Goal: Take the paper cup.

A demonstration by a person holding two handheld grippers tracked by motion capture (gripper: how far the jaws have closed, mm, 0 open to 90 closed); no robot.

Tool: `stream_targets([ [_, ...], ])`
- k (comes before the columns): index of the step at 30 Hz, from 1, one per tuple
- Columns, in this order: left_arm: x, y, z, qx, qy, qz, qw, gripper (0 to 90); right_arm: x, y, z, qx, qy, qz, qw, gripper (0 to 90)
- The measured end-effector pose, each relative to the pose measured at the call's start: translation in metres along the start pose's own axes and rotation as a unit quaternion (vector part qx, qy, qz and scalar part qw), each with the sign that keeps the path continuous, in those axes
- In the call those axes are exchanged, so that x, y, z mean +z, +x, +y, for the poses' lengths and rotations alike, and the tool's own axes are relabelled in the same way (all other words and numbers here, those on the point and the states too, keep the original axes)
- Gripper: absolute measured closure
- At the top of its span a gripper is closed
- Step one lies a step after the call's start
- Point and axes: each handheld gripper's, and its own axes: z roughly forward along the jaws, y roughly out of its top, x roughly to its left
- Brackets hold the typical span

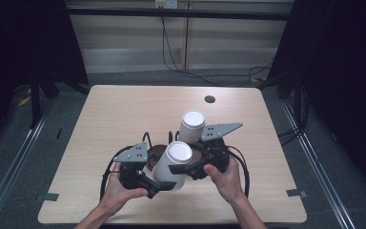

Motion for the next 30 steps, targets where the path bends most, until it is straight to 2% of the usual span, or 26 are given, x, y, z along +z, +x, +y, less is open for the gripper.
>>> stream_targets([
  [11, 0.009, -0.001, -0.005, -0.002, 0.010, -0.009, 0.9999, 6.9, 0.010, 0.001, -0.003, 0.003, 0.004, 0.003, 1.0000, 23.6],
  [12, 0.009, -0.001, -0.005, 0.000, 0.011, -0.013, 0.9999, 7.4, 0.010, 0.001, -0.003, 0.004, 0.004, 0.004, 1.0000, 23.6],
  [13, 0.009, -0.001, -0.005, 0.003, 0.012, -0.014, 0.9998, 11.6, 0.010, 0.001, -0.003, 0.004, 0.004, 0.003, 1.0000, 23.7],
  [17, 0.007, -0.002, -0.005, 0.011, 0.009, -0.011, 0.9998, 14.1, 0.009, 0.001, -0.003, 0.005, 0.002, 0.006, 1.0000, 23.8],
  [21, 0.004, 0.000, -0.004, 0.010, 0.032, -0.016, 0.9993, 16.7, 0.011, -0.001, -0.004, 0.010, 0.007, 0.012, 0.9999, 23.6],
  [25, 0.002, 0.000, -0.004, 0.005, 0.042, -0.018, 0.9990, 17.7, 0.013, -0.003, -0.006, 0.016, 0.008, 0.020, 0.9997, 22.8],
  [28, 0.002, 0.000, -0.004, 0.004, 0.052, -0.019, 0.9985, 18.1, 0.014, -0.003, -0.007, 0.016, 0.009, 0.019, 0.9996, 22.6],
  [30, 0.002, 0.000, -0.004, 0.002, 0.064, -0.020, 0.9978, 18.4, 0.013, -0.002, -0.008, 0.017, 0.007, 0.014, 0.9997, 18.8],
])
